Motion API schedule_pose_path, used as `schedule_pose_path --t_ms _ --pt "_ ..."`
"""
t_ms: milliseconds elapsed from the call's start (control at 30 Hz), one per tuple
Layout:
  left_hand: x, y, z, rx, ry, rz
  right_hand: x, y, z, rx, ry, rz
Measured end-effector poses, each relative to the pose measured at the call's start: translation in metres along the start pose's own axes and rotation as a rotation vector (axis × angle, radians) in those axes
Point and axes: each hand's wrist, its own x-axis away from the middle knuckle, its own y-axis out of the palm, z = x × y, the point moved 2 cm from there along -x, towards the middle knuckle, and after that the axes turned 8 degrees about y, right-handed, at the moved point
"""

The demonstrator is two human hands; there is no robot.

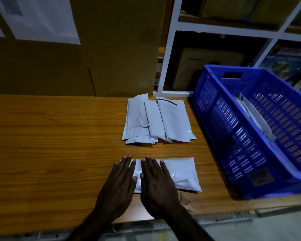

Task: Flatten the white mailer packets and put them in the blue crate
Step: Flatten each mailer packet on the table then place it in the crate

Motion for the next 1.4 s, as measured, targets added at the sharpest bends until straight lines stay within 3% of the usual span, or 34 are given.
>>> schedule_pose_path --t_ms 400,667,833,1000,1400 --pt "0.001 0.005 -0.003 -0.066 0.012 -0.118 0.004 0.018 0.006 -0.011 -0.031 0.118" --pt "-0.011 -0.001 0.005 -0.094 -0.015 -0.092 0.0 0.0 0.012 -0.028 -0.096 0.016" --pt "-0.024 0.004 0.023 -0.096 0.014 -0.094 -0.007 -0.012 0.024 0.068 0.059 0.007" --pt "-0.022 0.012 0.029 -0.142 0.027 -0.138 0.01 -0.003 0.034 0.086 -0.014 -0.073" --pt "-0.016 0.011 0.031 -0.137 0.063 -0.141 0.015 -0.001 0.032 0.018 -0.009 0.062"
